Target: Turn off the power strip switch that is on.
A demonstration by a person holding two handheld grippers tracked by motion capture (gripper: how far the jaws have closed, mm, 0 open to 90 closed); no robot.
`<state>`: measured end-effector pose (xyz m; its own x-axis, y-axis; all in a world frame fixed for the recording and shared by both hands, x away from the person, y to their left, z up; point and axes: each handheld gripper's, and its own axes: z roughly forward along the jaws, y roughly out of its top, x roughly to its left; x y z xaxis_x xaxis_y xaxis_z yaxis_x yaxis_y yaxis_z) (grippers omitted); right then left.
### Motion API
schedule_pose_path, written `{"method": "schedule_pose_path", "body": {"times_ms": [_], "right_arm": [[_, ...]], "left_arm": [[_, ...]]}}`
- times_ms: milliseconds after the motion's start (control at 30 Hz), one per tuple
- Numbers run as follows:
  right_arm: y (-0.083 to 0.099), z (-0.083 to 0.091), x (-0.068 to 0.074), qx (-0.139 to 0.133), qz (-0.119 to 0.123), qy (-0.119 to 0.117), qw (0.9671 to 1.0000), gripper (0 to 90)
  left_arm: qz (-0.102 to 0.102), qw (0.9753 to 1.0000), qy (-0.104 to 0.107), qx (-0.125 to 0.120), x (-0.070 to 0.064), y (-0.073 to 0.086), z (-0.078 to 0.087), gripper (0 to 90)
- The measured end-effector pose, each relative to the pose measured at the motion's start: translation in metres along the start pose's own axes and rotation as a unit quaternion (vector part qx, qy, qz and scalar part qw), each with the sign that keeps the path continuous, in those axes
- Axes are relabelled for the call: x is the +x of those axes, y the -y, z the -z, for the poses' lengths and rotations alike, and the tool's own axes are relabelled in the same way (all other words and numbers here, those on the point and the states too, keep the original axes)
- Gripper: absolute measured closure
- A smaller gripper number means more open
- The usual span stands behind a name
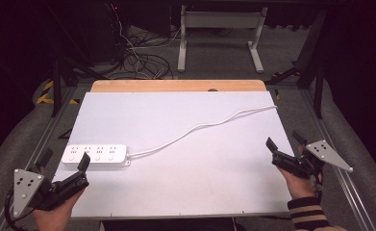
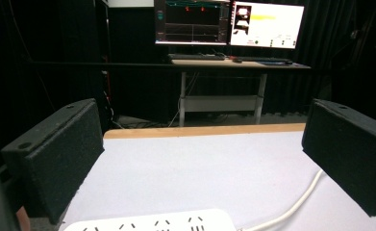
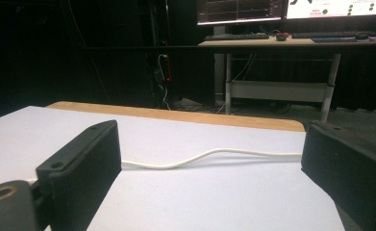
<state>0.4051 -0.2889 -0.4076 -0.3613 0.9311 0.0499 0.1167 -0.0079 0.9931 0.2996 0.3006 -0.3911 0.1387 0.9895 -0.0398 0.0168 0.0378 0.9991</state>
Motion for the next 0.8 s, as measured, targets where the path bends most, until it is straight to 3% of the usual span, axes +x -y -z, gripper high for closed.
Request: {"method": "schedule_pose_path", "body": {"times_ms": [267, 400, 467, 533, 567, 633, 667, 700, 800], "right_arm": [[0.000, 0.002, -0.001, 0.001, 0.000, 0.002, 1.0000, 7.4], [0.000, 0.002, -0.001, 0.001, 0.000, 0.001, 1.0000, 7.6], [0.000, 0.001, 0.000, 0.001, 0.000, -0.001, 1.0000, 7.8], [0.001, 0.001, 0.000, 0.002, -0.001, -0.005, 1.0000, 8.0], [0.001, 0.001, 0.000, 0.002, -0.001, -0.005, 1.0000, 8.0], [0.000, 0.001, 0.001, 0.001, -0.001, -0.012, 0.9999, 8.4], [0.000, 0.001, 0.001, 0.000, -0.001, -0.012, 0.9999, 8.5], [0.000, 0.001, 0.001, 0.000, -0.002, -0.013, 0.9999, 8.6], [0.000, 0.001, 0.001, 0.002, 0.001, -0.015, 0.9999, 9.0]], "left_arm": [[0.001, 0.9998, -0.005, 0.017, 0.000, -0.001, -0.003, 4.1], [0.005, 0.9996, -0.007, 0.027, 0.001, -0.004, -0.002, 12.2], [0.009, 0.9993, 0.003, 0.036, 0.002, -0.007, 0.001, 25.3], [-0.008, 0.9991, 0.024, 0.034, 0.005, -0.010, 0.006, 46.2], [-0.008, 0.9991, 0.024, 0.034, 0.005, -0.010, 0.006, 50.7], [-0.009, 0.9974, 0.048, 0.053, 0.007, -0.009, 0.005, 75.8], [-0.010, 0.9975, 0.047, 0.053, 0.007, -0.008, 0.005, 83.1], [-0.012, 0.9976, 0.042, 0.053, 0.007, -0.008, 0.005, 89.4], [-0.029, 0.9981, 0.029, 0.047, 0.007, -0.009, 0.005, 89.9]]}}
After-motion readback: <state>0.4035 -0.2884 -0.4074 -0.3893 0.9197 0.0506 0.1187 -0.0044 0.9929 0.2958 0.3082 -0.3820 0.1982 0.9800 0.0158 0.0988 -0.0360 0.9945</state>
